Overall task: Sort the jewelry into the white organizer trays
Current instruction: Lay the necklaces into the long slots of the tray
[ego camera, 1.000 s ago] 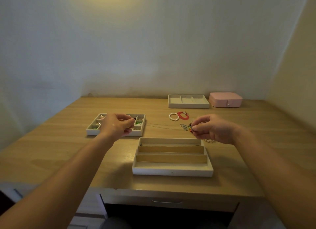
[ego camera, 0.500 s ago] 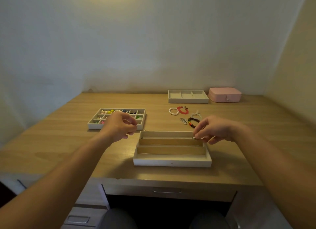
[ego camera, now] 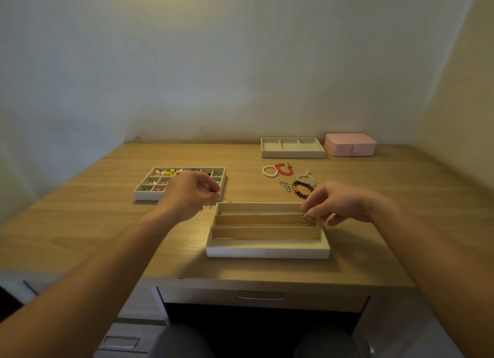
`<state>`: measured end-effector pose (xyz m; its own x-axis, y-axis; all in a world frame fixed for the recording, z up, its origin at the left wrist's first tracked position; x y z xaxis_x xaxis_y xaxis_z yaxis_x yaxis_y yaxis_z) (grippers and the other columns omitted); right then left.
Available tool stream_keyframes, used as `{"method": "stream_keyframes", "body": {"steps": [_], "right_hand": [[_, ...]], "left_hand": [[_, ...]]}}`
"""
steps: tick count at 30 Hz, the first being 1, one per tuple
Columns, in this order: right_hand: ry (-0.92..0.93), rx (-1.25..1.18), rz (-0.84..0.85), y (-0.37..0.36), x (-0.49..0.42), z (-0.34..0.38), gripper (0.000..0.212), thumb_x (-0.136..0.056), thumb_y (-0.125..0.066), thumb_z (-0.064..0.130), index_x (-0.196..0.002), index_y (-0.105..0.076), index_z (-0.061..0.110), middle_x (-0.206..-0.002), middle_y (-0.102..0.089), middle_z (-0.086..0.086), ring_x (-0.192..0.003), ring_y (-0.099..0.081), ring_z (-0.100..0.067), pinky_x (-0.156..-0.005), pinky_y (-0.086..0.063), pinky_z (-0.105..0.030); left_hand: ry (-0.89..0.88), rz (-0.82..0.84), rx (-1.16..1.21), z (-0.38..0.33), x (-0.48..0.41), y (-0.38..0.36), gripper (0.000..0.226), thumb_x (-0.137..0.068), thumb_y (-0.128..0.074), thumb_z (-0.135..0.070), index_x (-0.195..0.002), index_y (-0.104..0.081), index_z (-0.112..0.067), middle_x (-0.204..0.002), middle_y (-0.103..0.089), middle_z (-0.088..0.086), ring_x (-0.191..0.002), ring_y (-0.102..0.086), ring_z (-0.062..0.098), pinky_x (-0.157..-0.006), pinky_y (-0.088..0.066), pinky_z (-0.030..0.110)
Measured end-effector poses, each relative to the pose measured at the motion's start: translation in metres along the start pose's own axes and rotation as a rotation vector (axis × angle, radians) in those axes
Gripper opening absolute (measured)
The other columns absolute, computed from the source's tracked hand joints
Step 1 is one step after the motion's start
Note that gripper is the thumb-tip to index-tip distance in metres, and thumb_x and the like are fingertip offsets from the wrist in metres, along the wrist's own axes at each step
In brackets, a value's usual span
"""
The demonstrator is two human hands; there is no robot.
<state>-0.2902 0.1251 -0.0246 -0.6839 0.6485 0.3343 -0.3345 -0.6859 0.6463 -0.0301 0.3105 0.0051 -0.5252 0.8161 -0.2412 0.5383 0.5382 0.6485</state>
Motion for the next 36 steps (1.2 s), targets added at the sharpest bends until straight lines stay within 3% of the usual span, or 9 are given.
{"method": "stream_keyframes", "body": {"steps": [5, 10, 14, 19, 23, 27, 30, 33, 36], "right_hand": [[0.056, -0.041, 0.023, -0.004, 0.004, 0.004, 0.017, -0.098, -0.062, 0.009, -0.107, -0.075, 0.017, -0.112, -0.068, -0.007, -0.101, -0.067, -0.023, -0.077, -0.061, -0.028], [0.077, -0.126, -0.010, -0.003, 0.006, 0.002, 0.015, -0.101, -0.060, 0.011, -0.109, -0.071, 0.016, -0.110, -0.063, -0.011, -0.093, -0.063, -0.022, -0.074, -0.059, -0.030], [0.096, -0.325, -0.001, -0.002, 0.004, -0.001, 0.017, -0.100, -0.058, 0.004, -0.109, -0.072, 0.006, -0.096, -0.067, -0.014, -0.079, -0.066, -0.019, -0.072, -0.060, -0.031], [0.117, -0.502, -0.065, 0.003, -0.002, -0.005, 0.015, -0.098, -0.059, 0.000, -0.104, -0.072, -0.002, -0.088, -0.072, -0.015, -0.076, -0.070, -0.022, -0.070, -0.062, -0.031], [0.110, -0.547, -0.101, 0.010, -0.002, -0.008, 0.013, -0.095, -0.063, 0.000, -0.105, -0.071, -0.004, -0.085, -0.073, -0.015, -0.072, -0.071, -0.020, -0.064, -0.061, -0.027], [0.120, -0.574, -0.185, 0.018, -0.002, -0.007, 0.009, -0.092, -0.066, -0.002, -0.099, -0.071, 0.001, -0.089, -0.072, -0.015, -0.076, -0.070, -0.022, -0.067, -0.061, -0.032], [0.198, -0.633, -0.232, 0.027, 0.000, 0.006, 0.006, -0.093, -0.064, 0.000, -0.093, -0.069, 0.004, -0.085, -0.070, -0.011, -0.078, -0.069, -0.022, -0.067, -0.060, -0.032], [0.323, -0.626, -0.218, 0.035, 0.003, 0.038, 0.008, -0.095, -0.062, 0.002, -0.093, -0.069, 0.005, -0.082, -0.070, -0.007, -0.081, -0.070, -0.022, -0.070, -0.061, -0.033], [0.408, -0.585, -0.136, 0.036, 0.005, 0.076, 0.008, -0.096, -0.062, 0.003, -0.097, -0.070, 0.004, -0.087, -0.072, -0.011, -0.087, -0.073, -0.026, -0.080, -0.062, -0.037]], "left_hand": [[0.010, -0.021, 0.017, 0.000, -0.003, 0.001, 0.012, -0.081, -0.081, -0.011, -0.083, -0.077, -0.021, -0.080, -0.073, 0.000, -0.071, -0.069, 0.018, -0.058, -0.059, 0.028], [0.058, -0.040, 0.037, 0.011, -0.007, 0.003, 0.010, -0.085, -0.076, -0.006, -0.092, -0.075, -0.014, -0.081, -0.075, 0.007, -0.075, -0.074, 0.025, -0.067, -0.063, 0.035], [0.055, -0.044, 0.030, 0.014, -0.005, 0.004, 0.011, -0.085, -0.076, -0.006, -0.086, -0.074, -0.017, -0.073, -0.075, 0.005, -0.072, -0.074, 0.025, -0.063, -0.062, 0.031], [0.037, -0.037, 0.014, 0.014, -0.002, 0.007, 0.012, -0.085, -0.076, -0.011, -0.081, -0.074, -0.021, -0.075, -0.072, 0.001, -0.071, -0.069, 0.021, -0.056, -0.057, 0.030], [0.011, -0.009, 0.054, 0.011, 0.000, 0.011, 0.011, -0.084, -0.078, -0.012, -0.082, -0.075, -0.022, -0.078, -0.069, -0.001, -0.071, -0.066, 0.018, -0.052, -0.053, 0.027], [-0.054, 0.071, 0.026, 0.003, 0.005, 0.009, 0.013, -0.083, -0.078, -0.009, -0.080, -0.075, -0.022, -0.082, -0.071, -0.005, -0.069, -0.063, 0.008, -0.049, -0.048, 0.021], [-0.099, 0.128, -0.050, 0.002, 0.008, 0.001, 0.020, -0.080, -0.080, -0.008, -0.077, -0.074, -0.026, -0.078, -0.072, -0.009, -0.066, -0.064, 0.000, -0.056, -0.044, 0.015], [-0.084, 0.124, -0.183, 0.004, 0.008, -0.007, 0.022, -0.078, -0.079, -0.010, -0.075, -0.072, -0.030, -0.082, -0.072, -0.011, -0.075, -0.064, 0.003, -0.066, -0.048, 0.025], [-0.074, 0.167, -0.228, -0.006, 0.005, -0.017, 0.021, -0.079, -0.079, -0.018, -0.092, -0.071, -0.032, -0.097, -0.068, -0.012, -0.086, -0.061, 0.001, -0.076, -0.050, 0.028]]}}
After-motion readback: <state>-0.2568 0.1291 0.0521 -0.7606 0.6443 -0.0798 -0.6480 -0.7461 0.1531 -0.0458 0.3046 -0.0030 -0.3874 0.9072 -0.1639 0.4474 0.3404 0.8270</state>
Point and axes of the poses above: each hand's wrist, its own x-axis away from the middle knuckle, its own y-axis out of the back of the hand, z = x × y, the point moved 6 cm from there along -x, towards the middle knuckle
